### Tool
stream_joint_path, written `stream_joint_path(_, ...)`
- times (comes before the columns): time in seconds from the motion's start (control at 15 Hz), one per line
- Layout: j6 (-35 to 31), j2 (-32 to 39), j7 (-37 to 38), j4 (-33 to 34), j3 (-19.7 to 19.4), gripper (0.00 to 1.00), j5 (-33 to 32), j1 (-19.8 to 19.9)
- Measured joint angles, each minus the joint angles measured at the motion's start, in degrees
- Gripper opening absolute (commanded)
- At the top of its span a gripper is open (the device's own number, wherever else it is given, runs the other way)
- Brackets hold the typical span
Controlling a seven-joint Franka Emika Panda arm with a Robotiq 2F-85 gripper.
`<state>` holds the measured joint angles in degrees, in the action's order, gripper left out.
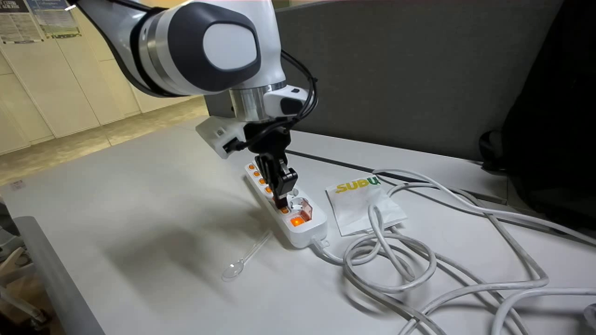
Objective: Turn on the second switch from the right side of the adapter
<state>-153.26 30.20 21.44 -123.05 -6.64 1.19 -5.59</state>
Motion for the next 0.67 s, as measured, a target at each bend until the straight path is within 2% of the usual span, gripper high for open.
stream_joint_path(0.67, 1.06, 0.32, 0.79, 0.71, -0.17, 0.0, 0.1, -0.41)
